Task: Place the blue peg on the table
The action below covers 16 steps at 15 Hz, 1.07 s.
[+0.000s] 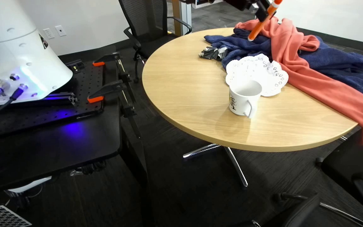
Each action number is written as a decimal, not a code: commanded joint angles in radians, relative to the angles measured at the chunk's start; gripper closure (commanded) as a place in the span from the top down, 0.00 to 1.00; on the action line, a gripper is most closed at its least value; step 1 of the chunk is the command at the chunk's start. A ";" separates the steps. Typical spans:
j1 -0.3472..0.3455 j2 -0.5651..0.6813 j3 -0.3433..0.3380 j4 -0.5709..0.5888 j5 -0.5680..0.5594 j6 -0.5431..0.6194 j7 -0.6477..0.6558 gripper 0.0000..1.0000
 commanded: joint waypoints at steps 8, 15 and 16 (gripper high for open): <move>-0.002 0.200 0.008 0.122 -0.003 -0.095 0.109 0.05; -0.015 0.295 0.009 0.184 0.019 -0.095 0.079 0.05; -0.016 0.307 0.009 0.190 0.021 -0.095 0.077 0.05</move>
